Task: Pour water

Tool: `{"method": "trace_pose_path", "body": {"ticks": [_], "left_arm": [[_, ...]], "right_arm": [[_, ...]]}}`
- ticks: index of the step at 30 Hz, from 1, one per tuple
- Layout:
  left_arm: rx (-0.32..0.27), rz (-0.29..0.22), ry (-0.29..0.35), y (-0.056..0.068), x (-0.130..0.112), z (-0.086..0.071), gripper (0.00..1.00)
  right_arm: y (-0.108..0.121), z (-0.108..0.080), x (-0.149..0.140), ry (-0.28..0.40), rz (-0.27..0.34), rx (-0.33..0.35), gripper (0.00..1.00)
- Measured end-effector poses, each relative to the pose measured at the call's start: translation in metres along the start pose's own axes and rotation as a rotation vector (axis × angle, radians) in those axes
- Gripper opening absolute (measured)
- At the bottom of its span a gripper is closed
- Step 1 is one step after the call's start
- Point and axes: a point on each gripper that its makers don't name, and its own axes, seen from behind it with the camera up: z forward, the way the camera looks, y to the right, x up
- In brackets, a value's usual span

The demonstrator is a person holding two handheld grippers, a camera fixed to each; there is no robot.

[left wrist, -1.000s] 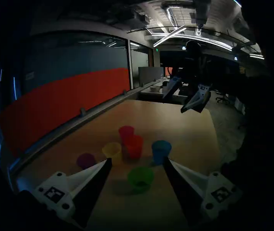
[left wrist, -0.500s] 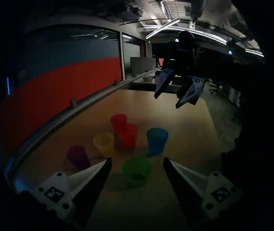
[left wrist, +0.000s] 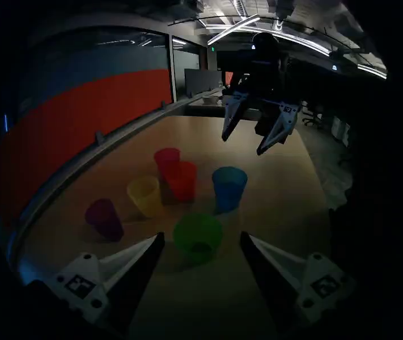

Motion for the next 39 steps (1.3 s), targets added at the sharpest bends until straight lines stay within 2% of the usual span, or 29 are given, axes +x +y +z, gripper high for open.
{"method": "trace_pose_path", "body": {"ticks": [12, 39], "left_arm": [[-0.025, -0.022, -0.040, -0.004, -0.025, 0.022, 0.94], [-0.081, -0.041, -0.084, -0.003, -0.053, 0.055, 0.90]], "right_arm": [[0.002, 0.022, -0.024, -0.037, 0.036, 0.029, 1.00], [0.001, 0.056, -0.060, -0.085, 0.023, 0.073, 1.00]]}}
